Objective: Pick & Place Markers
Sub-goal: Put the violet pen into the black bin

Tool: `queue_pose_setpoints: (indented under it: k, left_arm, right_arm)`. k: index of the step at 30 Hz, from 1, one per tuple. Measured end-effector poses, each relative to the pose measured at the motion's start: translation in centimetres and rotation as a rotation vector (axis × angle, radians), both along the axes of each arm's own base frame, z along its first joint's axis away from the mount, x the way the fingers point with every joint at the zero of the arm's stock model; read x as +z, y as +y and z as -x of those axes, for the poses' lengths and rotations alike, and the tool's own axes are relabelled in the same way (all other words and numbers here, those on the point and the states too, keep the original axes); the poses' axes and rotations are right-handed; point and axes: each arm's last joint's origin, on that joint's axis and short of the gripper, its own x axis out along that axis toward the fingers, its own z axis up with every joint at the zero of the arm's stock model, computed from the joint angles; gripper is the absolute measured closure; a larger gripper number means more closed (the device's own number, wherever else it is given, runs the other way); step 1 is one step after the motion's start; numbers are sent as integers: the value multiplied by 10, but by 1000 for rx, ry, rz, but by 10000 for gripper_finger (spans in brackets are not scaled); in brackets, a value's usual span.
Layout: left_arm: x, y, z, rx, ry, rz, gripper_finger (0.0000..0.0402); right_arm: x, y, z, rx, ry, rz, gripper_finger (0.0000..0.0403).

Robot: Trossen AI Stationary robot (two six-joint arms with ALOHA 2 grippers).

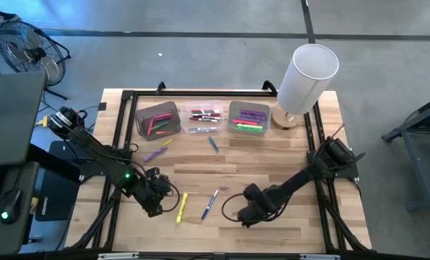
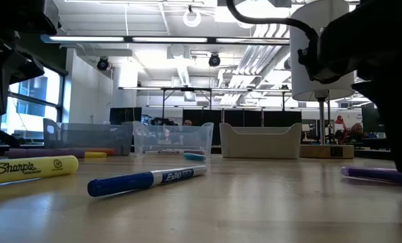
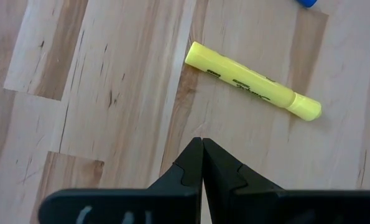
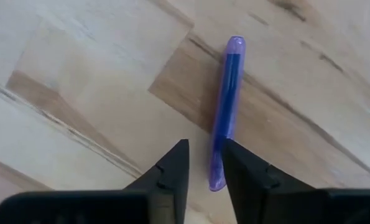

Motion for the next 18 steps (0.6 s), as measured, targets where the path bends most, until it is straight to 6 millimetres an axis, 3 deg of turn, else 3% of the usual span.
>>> queue_pose_setpoints:
  k: [7,18]
  left_arm:
    - [0,0,0,-7,-2,-3,401]
    - [0,0,0,-7,-5,0,401]
  right_arm:
    - [8,1,-5,-6,15,-39,282]
    - [13,-5,-2,-14,85,-17,280]
